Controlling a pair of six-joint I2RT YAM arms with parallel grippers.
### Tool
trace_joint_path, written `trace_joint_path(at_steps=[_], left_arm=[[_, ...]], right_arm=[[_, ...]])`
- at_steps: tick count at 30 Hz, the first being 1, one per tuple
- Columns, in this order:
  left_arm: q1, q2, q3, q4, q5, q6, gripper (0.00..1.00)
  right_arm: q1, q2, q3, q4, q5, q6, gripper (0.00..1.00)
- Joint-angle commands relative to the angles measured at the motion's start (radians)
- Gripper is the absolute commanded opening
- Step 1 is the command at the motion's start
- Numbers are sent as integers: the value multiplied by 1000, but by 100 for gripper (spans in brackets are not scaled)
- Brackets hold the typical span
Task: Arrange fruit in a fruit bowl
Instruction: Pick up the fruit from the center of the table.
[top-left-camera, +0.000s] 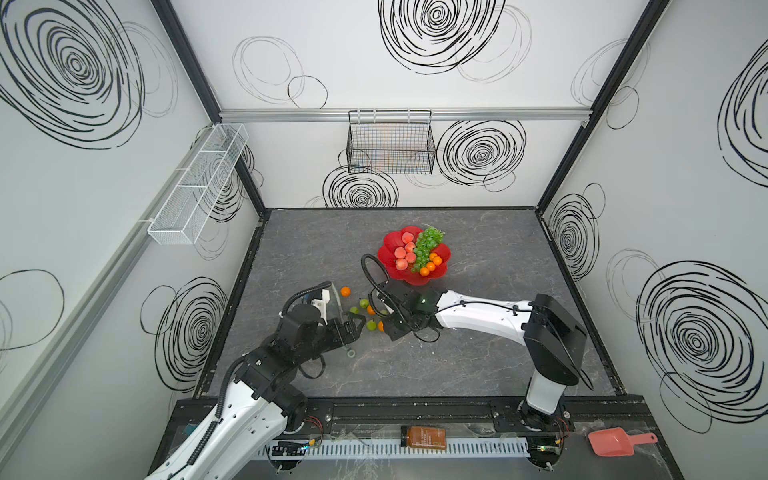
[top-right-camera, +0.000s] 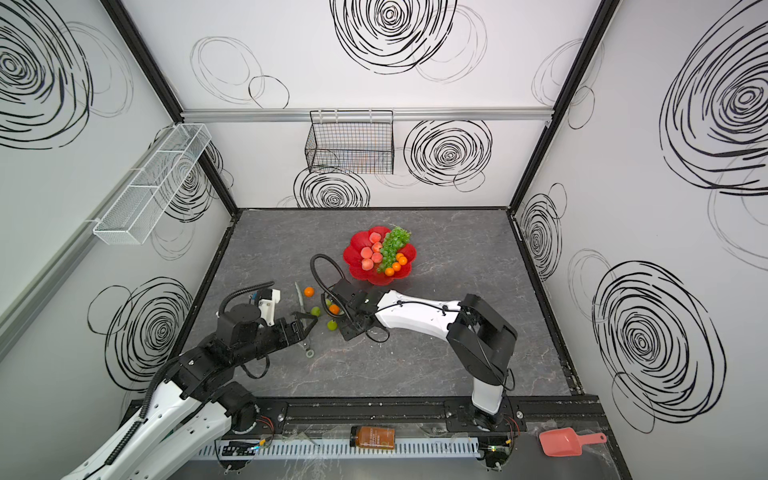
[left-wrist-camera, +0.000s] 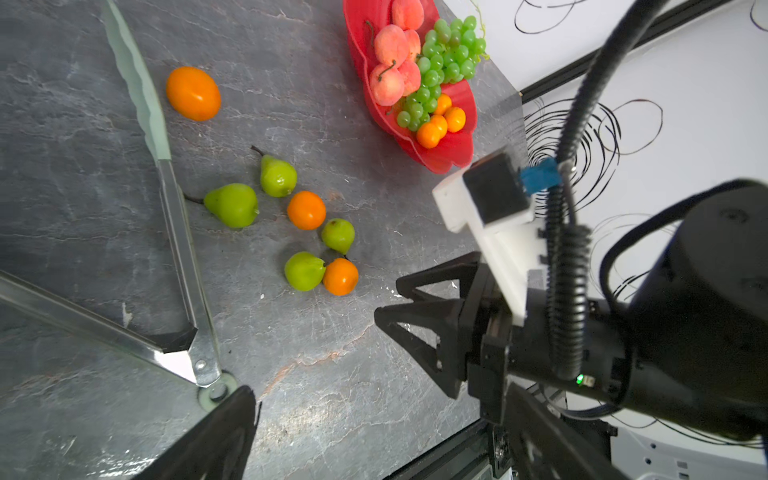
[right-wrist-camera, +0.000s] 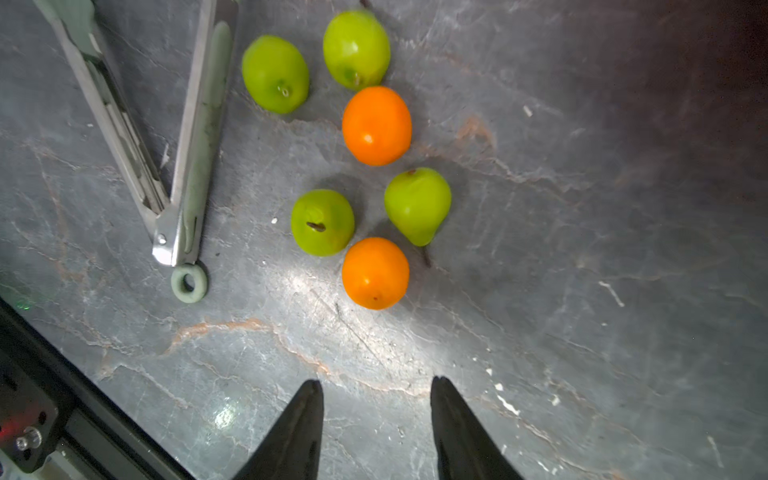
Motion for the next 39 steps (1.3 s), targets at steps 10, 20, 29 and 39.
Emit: trace_joint_path(at_steps=[10,20,29,39], left_arm=[[264,-40,-78,79,244,-5,96],[289,-16,-99,129,265,-8,96],[292,-3,-100,133,269,5,96],[294,11,-97,137,277,15,96]], right_arm=[[6,93,77,36,0,25,48],[4,183,164,0,34,15,49],[6,239,200,-18,41,11,49],[5,234,177,-23,42,14,49]])
